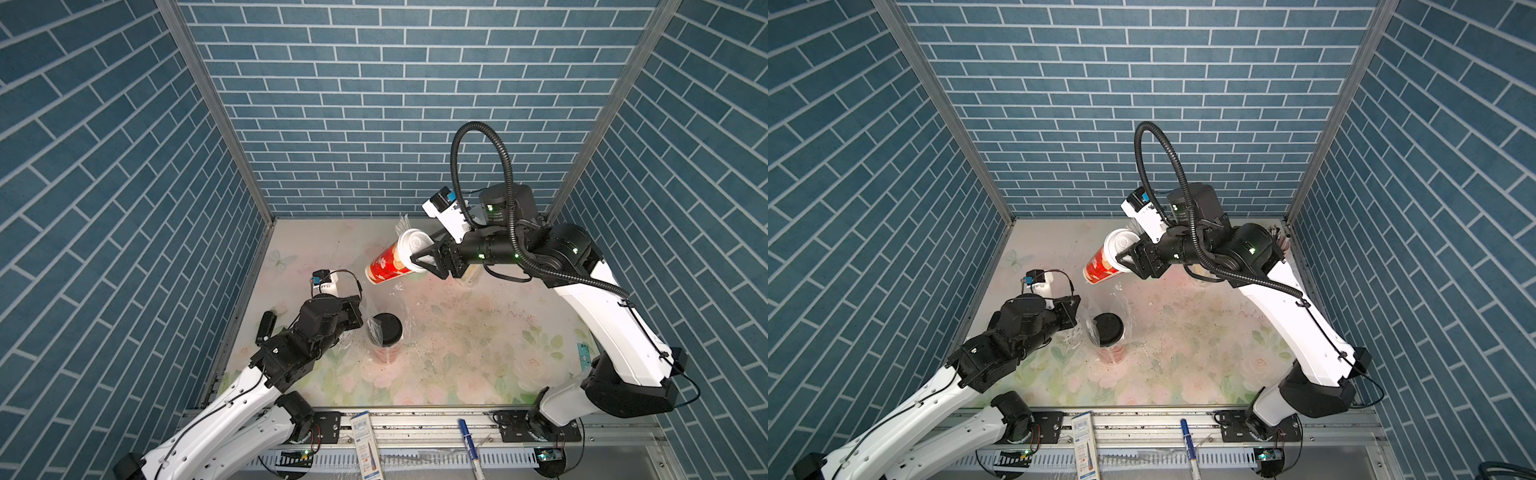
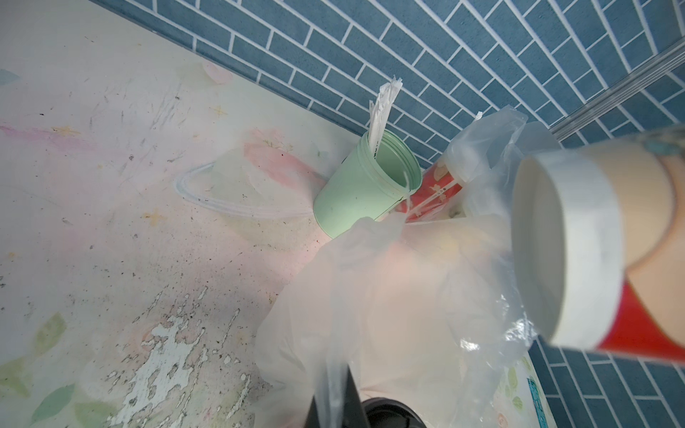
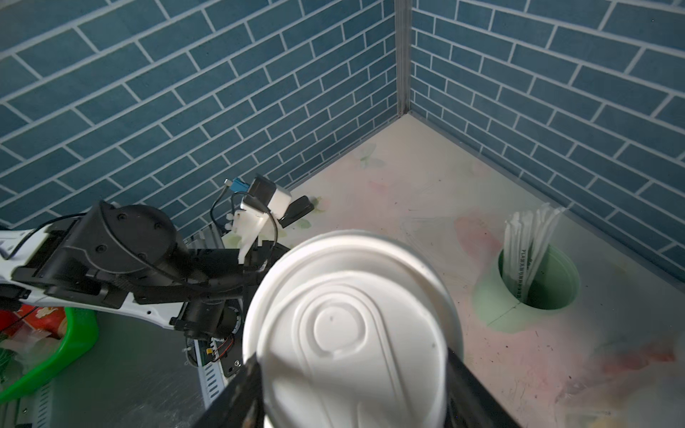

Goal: Pack milk tea into plastic carrier bags
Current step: Place the milk tea cup in the plastic carrier bag.

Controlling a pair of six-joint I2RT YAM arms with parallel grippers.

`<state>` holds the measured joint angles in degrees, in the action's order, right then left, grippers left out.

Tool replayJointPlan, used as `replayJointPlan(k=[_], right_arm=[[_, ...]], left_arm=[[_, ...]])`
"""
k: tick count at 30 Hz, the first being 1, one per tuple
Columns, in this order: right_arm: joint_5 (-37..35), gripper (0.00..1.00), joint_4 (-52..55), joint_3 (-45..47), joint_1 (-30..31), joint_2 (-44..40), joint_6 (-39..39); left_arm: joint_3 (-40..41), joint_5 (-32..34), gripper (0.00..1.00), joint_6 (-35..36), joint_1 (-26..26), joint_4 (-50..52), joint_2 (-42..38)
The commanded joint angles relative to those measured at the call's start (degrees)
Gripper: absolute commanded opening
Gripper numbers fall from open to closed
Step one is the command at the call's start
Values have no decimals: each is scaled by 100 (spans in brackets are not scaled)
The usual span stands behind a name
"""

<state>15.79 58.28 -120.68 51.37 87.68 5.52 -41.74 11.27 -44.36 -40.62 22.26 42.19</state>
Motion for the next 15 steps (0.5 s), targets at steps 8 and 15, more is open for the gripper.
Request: replayJointPlan(k=[8, 15], right_arm=[[-527, 62, 406, -201, 157, 518, -239], [-929, 62, 653, -456, 181, 1008, -349]], left_arm=[[-80, -122, 0, 140, 28, -108, 87], [-141, -107, 0, 217, 28, -116, 69]])
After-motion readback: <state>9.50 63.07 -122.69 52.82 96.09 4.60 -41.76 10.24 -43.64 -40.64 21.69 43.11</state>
